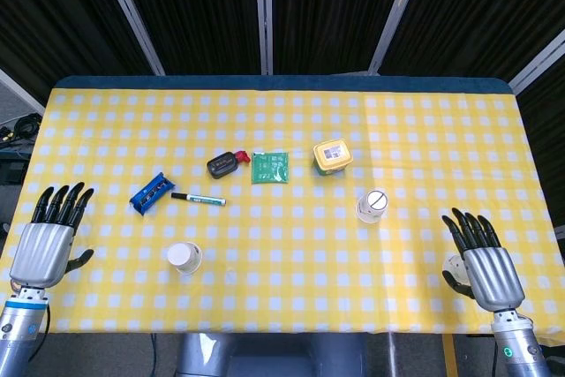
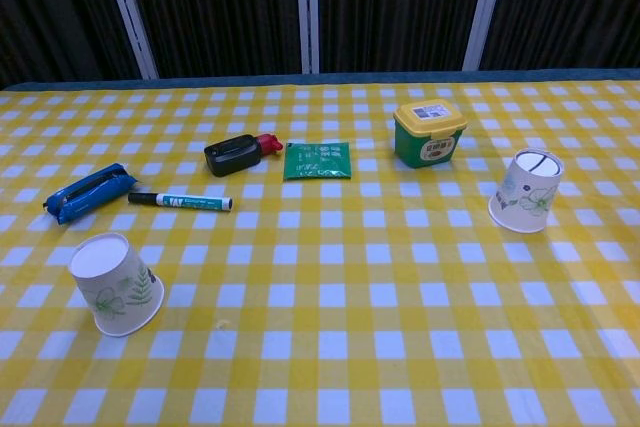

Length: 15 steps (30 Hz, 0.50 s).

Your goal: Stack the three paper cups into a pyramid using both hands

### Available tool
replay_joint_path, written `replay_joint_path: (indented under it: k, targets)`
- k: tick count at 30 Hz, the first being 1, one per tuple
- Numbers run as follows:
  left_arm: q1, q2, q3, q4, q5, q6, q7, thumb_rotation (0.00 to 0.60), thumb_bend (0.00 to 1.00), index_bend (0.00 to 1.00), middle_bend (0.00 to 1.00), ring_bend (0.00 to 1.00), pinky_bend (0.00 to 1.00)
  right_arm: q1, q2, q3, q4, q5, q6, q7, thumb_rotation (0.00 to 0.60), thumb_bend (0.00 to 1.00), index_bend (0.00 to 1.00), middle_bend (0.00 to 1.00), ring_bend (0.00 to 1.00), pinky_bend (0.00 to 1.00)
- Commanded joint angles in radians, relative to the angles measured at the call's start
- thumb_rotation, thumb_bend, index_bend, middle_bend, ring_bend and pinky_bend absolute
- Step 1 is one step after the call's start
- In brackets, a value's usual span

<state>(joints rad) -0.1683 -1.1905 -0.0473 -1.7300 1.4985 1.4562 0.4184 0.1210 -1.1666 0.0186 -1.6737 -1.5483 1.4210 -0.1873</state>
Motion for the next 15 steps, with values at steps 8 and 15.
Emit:
replay_joint_path:
  k: [8, 15]
  targets:
    - [-0.001, 0.000, 0.003, -0.001, 0.002, -0.004, 0.003, 0.600, 0.02, 0.00, 0.00, 0.00, 0.00, -0.001, 0.000, 0.000, -0.002, -0.004, 0.003, 0.000, 0.600, 0.14, 0.01, 0.00, 0.00, 0.00]
    - [-0.007, 0.025, 0.016, -0.019, 0.000, -0.033, 0.001, 0.600, 0.02, 0.00, 0.00, 0.00, 0.00, 0.003, -0.001, 0.003, -0.001, 0.002, -0.003, -0.001, 0.600, 0.14, 0.01, 0.00, 0.00, 0.00]
